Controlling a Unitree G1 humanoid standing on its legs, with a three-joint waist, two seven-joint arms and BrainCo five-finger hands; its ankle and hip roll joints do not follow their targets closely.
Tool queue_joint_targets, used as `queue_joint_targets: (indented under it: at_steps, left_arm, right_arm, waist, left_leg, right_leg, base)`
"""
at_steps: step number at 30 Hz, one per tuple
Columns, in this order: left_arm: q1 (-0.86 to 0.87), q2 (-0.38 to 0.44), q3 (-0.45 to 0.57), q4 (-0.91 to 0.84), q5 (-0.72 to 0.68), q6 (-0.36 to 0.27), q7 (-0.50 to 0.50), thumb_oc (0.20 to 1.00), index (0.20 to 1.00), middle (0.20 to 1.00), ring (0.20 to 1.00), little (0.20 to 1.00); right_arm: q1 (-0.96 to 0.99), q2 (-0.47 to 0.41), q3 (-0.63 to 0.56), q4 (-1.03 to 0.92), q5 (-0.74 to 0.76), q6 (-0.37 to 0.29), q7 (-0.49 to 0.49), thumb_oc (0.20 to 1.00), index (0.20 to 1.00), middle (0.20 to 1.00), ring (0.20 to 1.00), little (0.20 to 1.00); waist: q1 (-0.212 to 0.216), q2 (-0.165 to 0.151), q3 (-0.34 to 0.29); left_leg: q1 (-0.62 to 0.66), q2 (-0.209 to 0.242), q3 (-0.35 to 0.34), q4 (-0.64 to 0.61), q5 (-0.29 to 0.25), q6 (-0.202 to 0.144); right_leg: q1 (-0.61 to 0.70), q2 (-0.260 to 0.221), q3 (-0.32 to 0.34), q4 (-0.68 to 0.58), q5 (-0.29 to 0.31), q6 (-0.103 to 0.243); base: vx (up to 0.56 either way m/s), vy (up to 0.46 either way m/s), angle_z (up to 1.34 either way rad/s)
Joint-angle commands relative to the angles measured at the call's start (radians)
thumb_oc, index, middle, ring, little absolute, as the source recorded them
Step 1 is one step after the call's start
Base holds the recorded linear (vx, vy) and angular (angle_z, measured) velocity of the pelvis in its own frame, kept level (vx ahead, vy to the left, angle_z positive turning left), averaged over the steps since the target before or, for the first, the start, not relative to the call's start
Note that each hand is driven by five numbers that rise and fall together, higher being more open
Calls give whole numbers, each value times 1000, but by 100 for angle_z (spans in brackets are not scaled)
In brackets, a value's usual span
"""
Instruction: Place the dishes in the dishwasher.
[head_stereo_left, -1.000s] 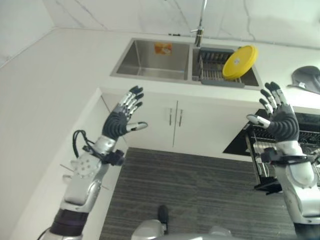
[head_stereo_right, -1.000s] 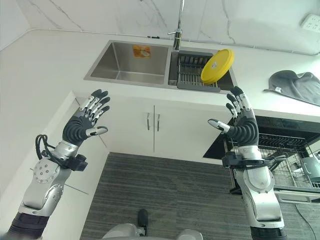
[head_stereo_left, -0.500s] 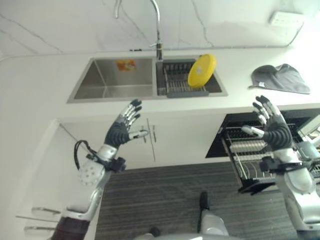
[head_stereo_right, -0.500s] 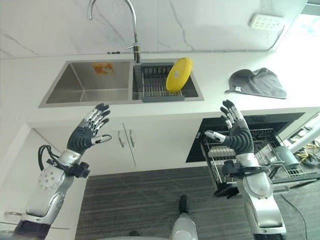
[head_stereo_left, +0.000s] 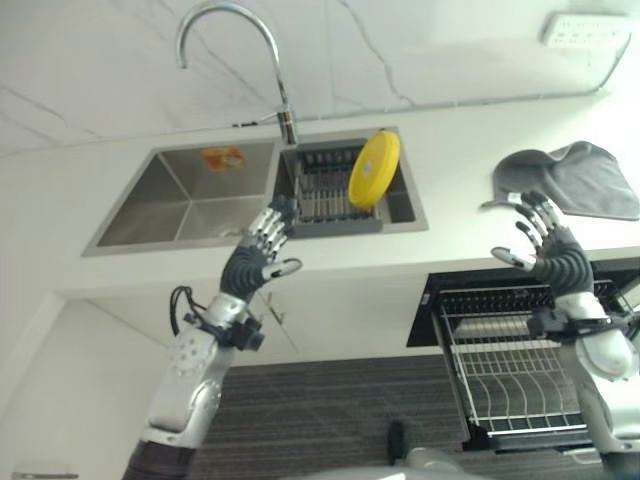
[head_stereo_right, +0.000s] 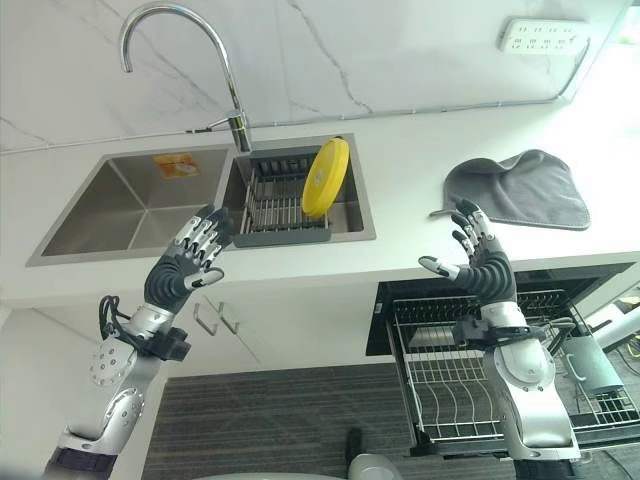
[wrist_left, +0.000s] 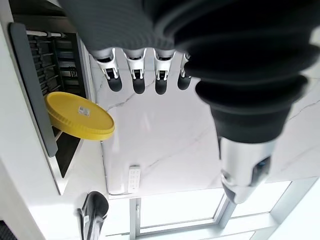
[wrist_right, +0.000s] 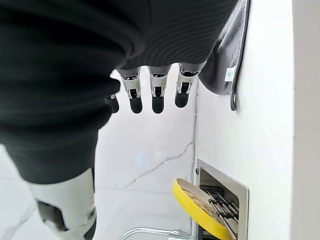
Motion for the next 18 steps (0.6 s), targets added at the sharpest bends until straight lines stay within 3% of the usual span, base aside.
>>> queue_joint_targets:
  at_steps: [1, 4, 6, 10, 14, 18]
  left_arm:
    - [17, 60, 40, -83, 0, -81, -7, 1000, 1000, 1000, 1000, 1000]
    - [14, 59, 32, -73, -13, -96, -6, 1000, 1000, 1000, 1000, 1000]
    - [10, 47, 31, -65, -60, -79, 1, 1000, 1000, 1000, 1000, 1000]
    - [7, 36, 23, -57, -35, -108, 2, 1000, 1000, 1000, 1000, 1000]
    - [1, 50, 17, -52, -2, -117, 22, 1000, 1000, 1000, 1000, 1000]
    - [-33, 63, 12, -43, 19, -110, 31, 1000, 1000, 1000, 1000, 1000]
  right_arm:
    - [-26, -25, -25, -79, 33, -33, -3, 1000, 1000, 1000, 1000, 1000]
    - [-65, -14, -11, -58, 23, -29, -19, 1000, 1000, 1000, 1000, 1000]
    - [-68, -8, -3, -60, -15, -43, -17, 1000, 1000, 1000, 1000, 1000]
    - [-59, -20, -6, -67, 9, -51, -34, 1000, 1000, 1000, 1000, 1000]
    - [-38, -16, -9, -97, 33, -126, 16, 1000, 1000, 1000, 1000, 1000]
    - [-38, -34, -10, -99, 26, -125, 27, 1000, 1000, 1000, 1000, 1000]
  waist:
    - [8, -37, 4]
    - [25, -21, 17]
    - [39, -6, 27]
    - [64, -9, 39]
    - [64, -12, 28]
    - [68, -31, 16]
  left_leg:
    - [-33, -136, 41, 23, -53, 92]
    - [-32, -145, 69, -203, -42, 92]
    - [-50, -137, 46, -318, 39, 71]
    - [-134, -137, 34, -320, 79, 60]
    - [-117, -137, 36, -320, 59, 73]
    - [-78, -157, 47, -320, 29, 94]
  right_leg:
    - [23, -38, 58, 10, -31, 55]
    - [47, -41, 44, 1, -52, 77]
    - [69, -31, 53, 1, -78, 80]
    - [115, -25, 47, 1, -121, 69]
    - [136, -41, 22, 1, -134, 74]
    - [144, -73, -10, 5, -119, 98]
  base:
    - [76, -11, 8]
    - [94, 84, 24]
    - [120, 104, 38]
    - [116, 130, -14]
    - [137, 227, -11]
    - [141, 246, -4]
